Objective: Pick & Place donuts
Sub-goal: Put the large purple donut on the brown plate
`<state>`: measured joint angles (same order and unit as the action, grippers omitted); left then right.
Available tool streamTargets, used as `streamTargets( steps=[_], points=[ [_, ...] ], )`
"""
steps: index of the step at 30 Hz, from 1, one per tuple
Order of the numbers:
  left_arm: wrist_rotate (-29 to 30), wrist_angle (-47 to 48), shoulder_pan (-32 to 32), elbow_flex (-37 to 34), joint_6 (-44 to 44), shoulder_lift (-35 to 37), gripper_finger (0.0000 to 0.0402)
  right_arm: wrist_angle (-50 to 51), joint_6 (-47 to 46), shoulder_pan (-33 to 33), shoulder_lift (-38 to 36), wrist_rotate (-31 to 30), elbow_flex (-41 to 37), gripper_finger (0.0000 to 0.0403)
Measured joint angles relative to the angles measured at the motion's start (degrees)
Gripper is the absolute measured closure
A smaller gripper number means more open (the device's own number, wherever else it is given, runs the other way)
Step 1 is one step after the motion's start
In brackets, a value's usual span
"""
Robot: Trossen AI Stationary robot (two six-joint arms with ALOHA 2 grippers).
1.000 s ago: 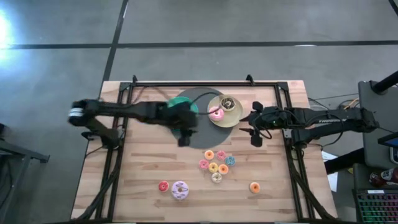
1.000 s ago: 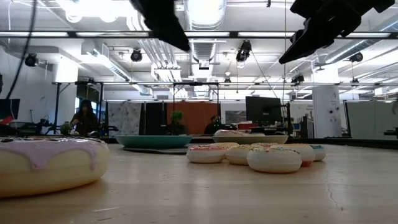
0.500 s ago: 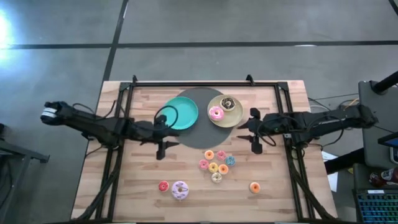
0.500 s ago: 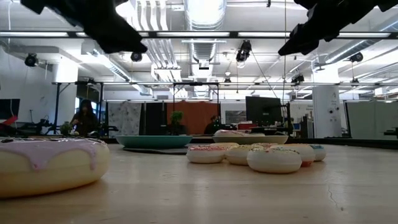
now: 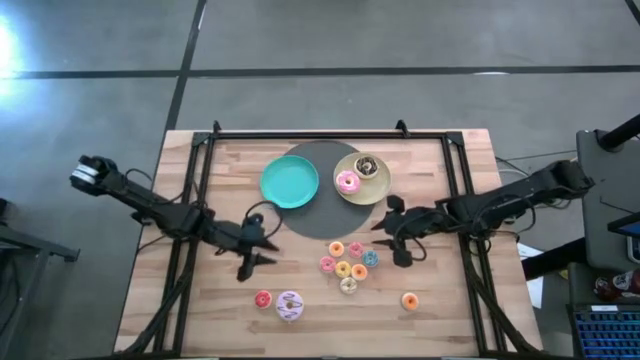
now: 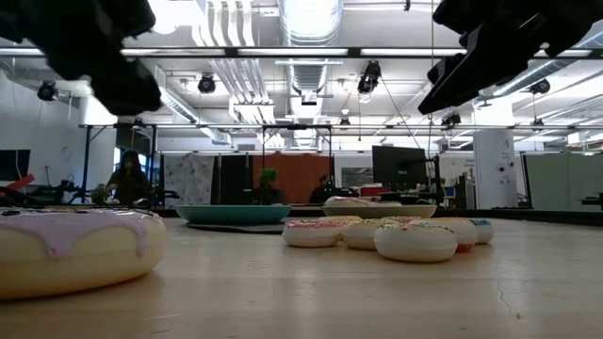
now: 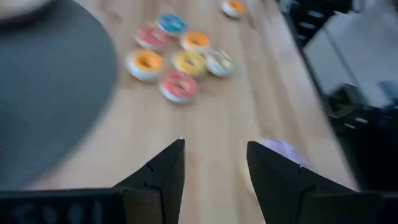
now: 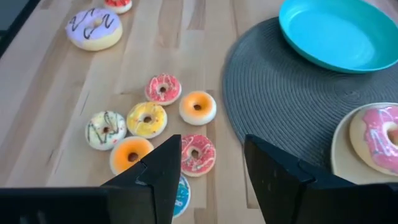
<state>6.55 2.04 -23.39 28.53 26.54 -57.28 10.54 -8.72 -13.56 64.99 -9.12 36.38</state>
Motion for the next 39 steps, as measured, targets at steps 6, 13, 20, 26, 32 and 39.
streamTargets(
  steps=[6, 13, 20, 26, 32, 39],
  points=[
    [1.2, 0.0, -9.7, 0.5, 8.2, -2.7, 0.0255, -3.1, 2.7, 0.1, 3.0, 0.0, 0.0, 0.0236],
    [3.6, 0.3, -15.3, 2.5, 14.5, -9.5, 0.0255, -4.2, 3.1, 0.1, 2.9, -1.6, 0.0, 0.0236],
    [2.3, 2.2, -15.7, 6.5, 15.8, -17.8, 0.0255, -5.4, 2.6, 0.1, 2.3, -1.5, 0.0, 0.0236],
    [2.4, 5.5, -15.7, 11.7, 12.7, -21.5, 0.0255, -5.4, 2.4, 0.1, 2.2, -1.5, 0.0, 0.0237],
    [1.3, 18.7, -15.7, 16.0, 17.5, -24.7, 0.0255, -5.3, 2.7, 0.1, 2.3, -1.5, 0.0, 0.0239],
    [-0.7, 19.1, -15.7, 17.3, 18.2, -26.4, 0.0255, -5.3, 3.0, 0.1, 2.3, -1.5, 0.0, 0.0249]
  ],
)
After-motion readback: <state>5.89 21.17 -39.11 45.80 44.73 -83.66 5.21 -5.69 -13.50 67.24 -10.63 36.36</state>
